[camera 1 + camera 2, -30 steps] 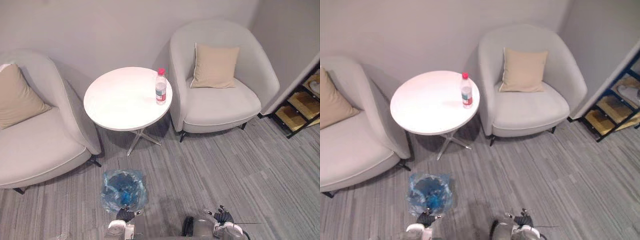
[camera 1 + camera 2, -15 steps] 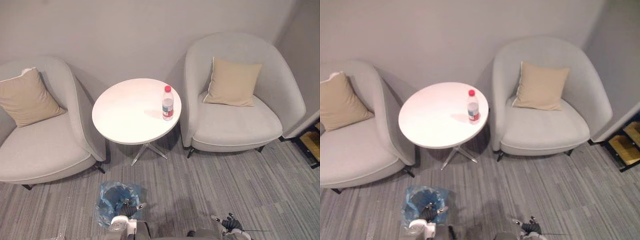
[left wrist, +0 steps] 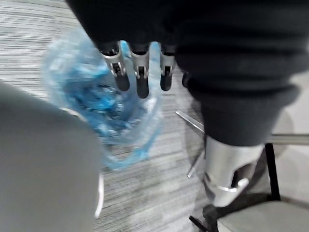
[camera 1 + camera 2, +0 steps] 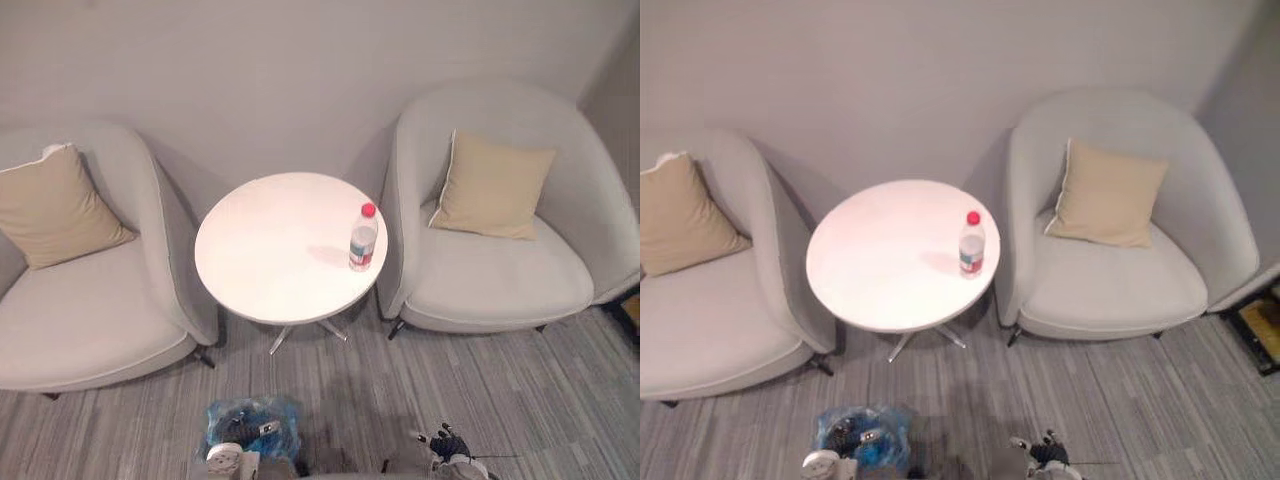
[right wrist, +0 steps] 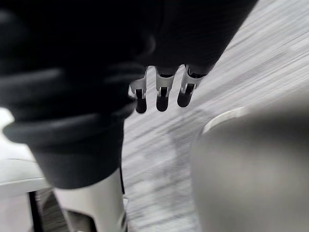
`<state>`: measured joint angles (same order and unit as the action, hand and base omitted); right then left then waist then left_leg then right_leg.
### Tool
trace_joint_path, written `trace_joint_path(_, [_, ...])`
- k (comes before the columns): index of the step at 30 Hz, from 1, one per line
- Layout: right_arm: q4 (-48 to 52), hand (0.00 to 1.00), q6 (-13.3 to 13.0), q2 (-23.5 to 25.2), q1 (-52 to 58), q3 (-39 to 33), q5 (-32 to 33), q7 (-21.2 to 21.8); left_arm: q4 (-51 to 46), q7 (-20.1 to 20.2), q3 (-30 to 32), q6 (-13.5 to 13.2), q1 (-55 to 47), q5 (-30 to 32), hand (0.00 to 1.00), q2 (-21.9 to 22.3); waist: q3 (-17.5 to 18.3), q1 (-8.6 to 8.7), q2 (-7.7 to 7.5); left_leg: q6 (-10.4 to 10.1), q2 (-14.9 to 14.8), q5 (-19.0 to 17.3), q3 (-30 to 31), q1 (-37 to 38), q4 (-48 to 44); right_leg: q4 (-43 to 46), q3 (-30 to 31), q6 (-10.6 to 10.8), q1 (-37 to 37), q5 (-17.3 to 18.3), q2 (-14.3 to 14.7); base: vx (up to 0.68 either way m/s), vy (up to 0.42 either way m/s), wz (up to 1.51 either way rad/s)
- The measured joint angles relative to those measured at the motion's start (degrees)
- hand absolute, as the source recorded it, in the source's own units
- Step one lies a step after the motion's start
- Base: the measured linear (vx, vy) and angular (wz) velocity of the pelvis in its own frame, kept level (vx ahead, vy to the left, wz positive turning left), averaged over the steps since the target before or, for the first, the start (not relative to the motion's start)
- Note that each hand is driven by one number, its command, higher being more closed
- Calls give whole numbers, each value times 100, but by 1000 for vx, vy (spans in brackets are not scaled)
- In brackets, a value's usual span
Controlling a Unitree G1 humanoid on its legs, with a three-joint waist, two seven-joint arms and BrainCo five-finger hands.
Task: Gather rubbish on tea table into small bin, then transfer packed bag to large trash can.
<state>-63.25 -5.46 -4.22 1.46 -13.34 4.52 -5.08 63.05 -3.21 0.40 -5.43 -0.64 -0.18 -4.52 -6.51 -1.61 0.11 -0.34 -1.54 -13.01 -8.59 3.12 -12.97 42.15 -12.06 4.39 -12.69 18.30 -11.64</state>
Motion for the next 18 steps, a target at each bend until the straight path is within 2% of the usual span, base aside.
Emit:
trace_joint_path(2, [63, 0, 0, -27, -44, 2, 5, 18, 5, -1, -33, 11, -3, 3, 0, 37, -32, 98, 112, -20, -204, 9, 217, 31, 73, -755, 143, -46, -217, -45, 296, 304, -240, 58])
trace_joint_path(3, [149, 0, -5, -41, -57, 3, 7, 26, 25, -3, -37, 21, -5, 7, 0, 57, -77, 147, 169, -82, -344, 31, 385, 124, 178, -1447, 503, -16, -312, -352, 514, 288, -278, 62])
trace_joint_path(4, [151, 0, -4, -39, -50, 4, 7, 27, 49, -3, -36, 20, -6, 8, 0, 47, -60, 168, 140, -151, -365, 47, 474, 135, 208, -1882, 683, 20, -304, -599, 557, 291, -320, 80])
trace_joint_path(5, [107, 0, -2, -23, -16, -13, 20, 30, 100, 1, -37, 22, -5, 14, 0, -61, -49, 211, -3, -359, -305, 7, 627, 198, 230, -2495, 876, -4, -149, -1586, 517, 303, -324, 67])
trace_joint_path(6, [61, 0, 17, -132, -26, -134, 16, 23, 194, 13, -26, 33, 24, 17, 0, 81, -91, 164, 203, -470, -577, -4, 750, 237, 295, -2486, 729, -148, 10, -1514, 730, 296, -303, 58])
trace_joint_path(9, [-58, 0, 40, -210, -31, -237, 32, 2, 193, 6, 91, 26, 24, 74, 0, 207, -77, 172, 352, -731, -809, 257, 767, 290, 258, -2468, 400, -377, 237, -1245, 878, 258, -272, 39])
trace_joint_path(11, [-68, 0, 47, -225, 14, -215, 34, -2, 178, 7, 107, 26, 53, 119, 0, 235, -81, 174, 342, -808, -903, 305, 761, 199, -76, -2609, 239, -437, 509, -1161, 929, 164, -195, 52])
trace_joint_path(13, [-57, 0, 43, -208, 73, -192, 43, -11, 105, 2, 224, 19, 98, 120, 0, 258, -103, 151, 294, -820, -964, 311, 745, -116, -782, -2793, 89, -466, 732, -1119, 927, 70, -114, 51])
trace_joint_path(14, [-56, 0, 41, -206, 90, -166, 49, -23, 40, -1, 258, 15, 104, 120, 0, 290, -108, 126, 285, -889, -1033, 373, 675, -342, -1224, -2945, -9, -469, 893, -1120, 942, 27, -43, 30])
trace_joint_path(17, [-50, 0, 42, -172, 104, -164, 63, -59, -38, -15, 253, 16, 88, 117, 0, 297, -98, 110, 265, -799, -1095, 464, 353, -402, -1381, -3180, -75, -521, 1119, -1179, 949, 65, -33, 23])
trace_joint_path(18, [-46, 0, 41, -151, 101, -168, 65, -65, -38, -13, 247, 18, 90, 117, 0, 302, -100, 117, 242, -742, -1056, 208, 204, -406, -1286, -3287, -83, -549, 1165, -1234, 889, 71, 52, 16])
